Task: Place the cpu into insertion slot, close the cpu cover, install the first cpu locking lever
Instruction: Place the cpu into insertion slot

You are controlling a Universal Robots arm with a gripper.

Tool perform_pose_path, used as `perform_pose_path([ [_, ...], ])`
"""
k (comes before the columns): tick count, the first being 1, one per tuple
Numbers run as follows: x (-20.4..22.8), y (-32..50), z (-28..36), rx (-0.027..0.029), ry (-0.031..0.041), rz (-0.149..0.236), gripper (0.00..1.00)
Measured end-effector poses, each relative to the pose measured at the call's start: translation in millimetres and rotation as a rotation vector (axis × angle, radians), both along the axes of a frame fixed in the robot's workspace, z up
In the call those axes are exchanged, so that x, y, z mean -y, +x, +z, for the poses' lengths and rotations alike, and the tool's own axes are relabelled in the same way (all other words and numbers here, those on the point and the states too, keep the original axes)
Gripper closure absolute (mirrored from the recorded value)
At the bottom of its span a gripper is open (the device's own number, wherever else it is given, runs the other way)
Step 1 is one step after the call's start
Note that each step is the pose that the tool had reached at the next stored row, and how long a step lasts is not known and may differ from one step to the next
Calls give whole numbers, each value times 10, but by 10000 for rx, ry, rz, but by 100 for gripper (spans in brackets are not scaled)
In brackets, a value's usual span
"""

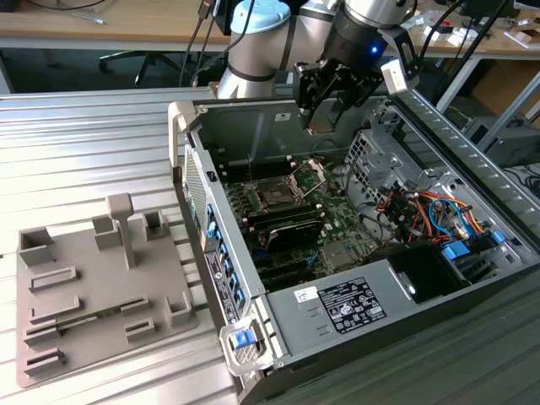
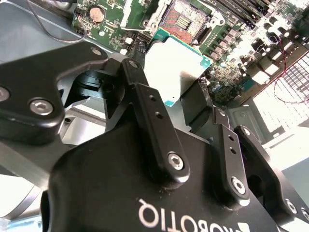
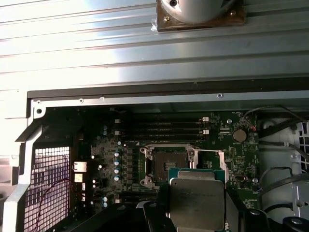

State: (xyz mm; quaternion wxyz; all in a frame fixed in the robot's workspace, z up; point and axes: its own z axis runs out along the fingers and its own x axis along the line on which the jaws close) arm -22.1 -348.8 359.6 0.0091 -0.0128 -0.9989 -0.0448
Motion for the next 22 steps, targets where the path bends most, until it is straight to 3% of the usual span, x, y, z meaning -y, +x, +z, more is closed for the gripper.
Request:
perform_pose_path([
  [8, 5, 0, -14, 1, 0, 0, 45],
  [10, 16, 0, -57, 0, 1, 0, 45],
  [22, 16, 0, -104, 0, 0, 0, 45],
])
